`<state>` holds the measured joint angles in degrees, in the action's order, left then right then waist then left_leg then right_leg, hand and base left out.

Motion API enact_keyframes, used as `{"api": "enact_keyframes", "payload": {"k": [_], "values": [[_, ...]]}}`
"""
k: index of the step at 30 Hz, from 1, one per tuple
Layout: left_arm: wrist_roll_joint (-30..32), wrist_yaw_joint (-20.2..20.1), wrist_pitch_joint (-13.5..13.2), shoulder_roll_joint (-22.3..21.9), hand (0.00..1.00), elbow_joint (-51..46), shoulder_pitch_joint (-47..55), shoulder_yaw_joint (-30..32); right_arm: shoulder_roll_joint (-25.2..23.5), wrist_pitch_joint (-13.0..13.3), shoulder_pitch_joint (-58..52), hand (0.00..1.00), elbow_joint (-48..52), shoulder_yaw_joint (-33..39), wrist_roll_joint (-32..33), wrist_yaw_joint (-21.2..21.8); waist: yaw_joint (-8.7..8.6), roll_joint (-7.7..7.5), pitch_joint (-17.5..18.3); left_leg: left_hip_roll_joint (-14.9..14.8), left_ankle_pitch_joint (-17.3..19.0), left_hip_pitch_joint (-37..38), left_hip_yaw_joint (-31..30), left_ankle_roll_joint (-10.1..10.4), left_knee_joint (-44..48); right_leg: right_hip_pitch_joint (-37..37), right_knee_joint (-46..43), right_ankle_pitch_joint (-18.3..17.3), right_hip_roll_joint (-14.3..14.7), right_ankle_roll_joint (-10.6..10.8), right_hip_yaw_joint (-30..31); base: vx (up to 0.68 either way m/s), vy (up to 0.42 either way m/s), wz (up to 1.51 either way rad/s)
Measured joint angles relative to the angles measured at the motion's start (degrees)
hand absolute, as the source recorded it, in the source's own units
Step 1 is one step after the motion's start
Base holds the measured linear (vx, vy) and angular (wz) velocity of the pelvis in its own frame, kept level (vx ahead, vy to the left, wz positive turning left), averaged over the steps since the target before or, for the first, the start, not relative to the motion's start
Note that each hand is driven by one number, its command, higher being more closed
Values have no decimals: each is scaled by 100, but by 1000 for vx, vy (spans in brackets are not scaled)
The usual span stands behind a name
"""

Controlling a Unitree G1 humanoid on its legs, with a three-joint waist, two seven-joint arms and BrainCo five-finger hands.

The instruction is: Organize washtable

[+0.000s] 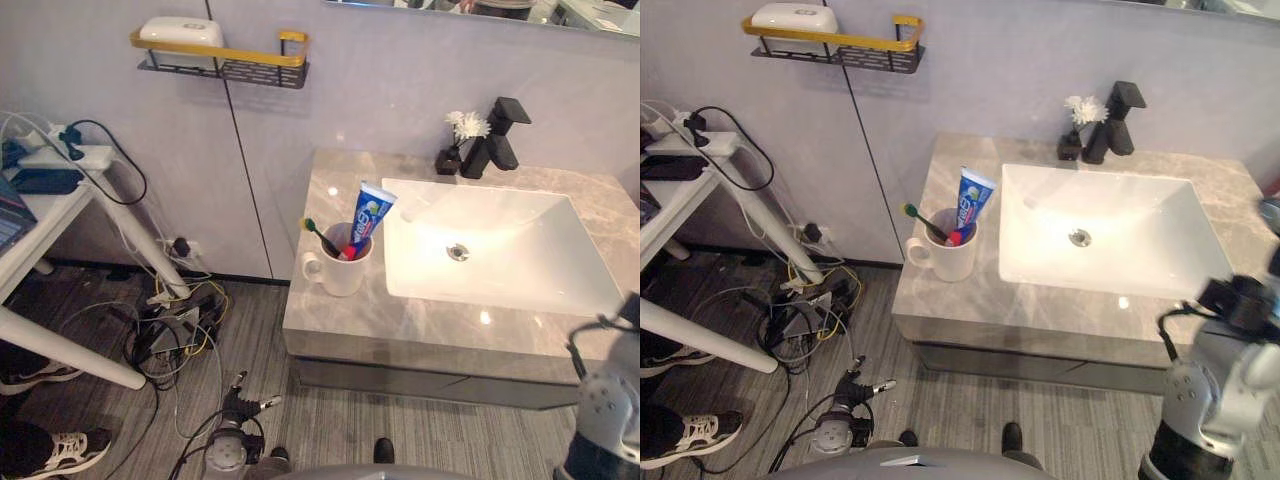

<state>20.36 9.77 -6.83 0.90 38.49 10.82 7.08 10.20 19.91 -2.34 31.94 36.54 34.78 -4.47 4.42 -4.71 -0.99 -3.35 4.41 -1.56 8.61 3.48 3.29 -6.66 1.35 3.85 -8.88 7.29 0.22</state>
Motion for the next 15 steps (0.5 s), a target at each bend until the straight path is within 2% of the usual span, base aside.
{"api": "enact_keyframes", "payload": {"k": [1,3,6,9,12,15], "values": [[45,29,0,-50,0,30,49,26,-292,45,-254,0,-28,297,-8,-249,-88,26,60,-2,21,8,47,-6,15,-20,0,1,5,-1,53,18,1,-20],[59,44,-6,-88,0,107,25,29,-575,86,-520,0,-120,651,-84,-518,-155,50,84,-4,55,15,81,-1,53,-20,-1,1,8,-2,88,11,4,-14],[183,101,-8,-95,0,340,18,20,-1020,118,-796,0,-705,1086,-574,-1225,-266,78,147,-29,174,36,259,15,185,-48,1,7,36,-14,280,7,10,-31],[271,169,-7,-77,0,474,37,24,-1251,69,-976,0,-1466,1406,-716,-1698,-375,85,215,-34,305,70,420,43,281,-67,-5,12,46,-10,449,7,26,-33],[270,228,-7,-96,0,492,72,65,-1375,-18,-1124,0,-1881,1567,-1068,-2093,-394,98,220,-50,415,114,618,16,395,-89,-28,-2,61,-36,622,1,29,-34],[258,250,-8,-306,0,492,65,354,-1424,-198,-1375,0,-2153,1551,-1355,-2463,-386,130,208,-143,582,208,804,-11,621,-29,-100,-33,113,-75,695,10,19,-31]]}}
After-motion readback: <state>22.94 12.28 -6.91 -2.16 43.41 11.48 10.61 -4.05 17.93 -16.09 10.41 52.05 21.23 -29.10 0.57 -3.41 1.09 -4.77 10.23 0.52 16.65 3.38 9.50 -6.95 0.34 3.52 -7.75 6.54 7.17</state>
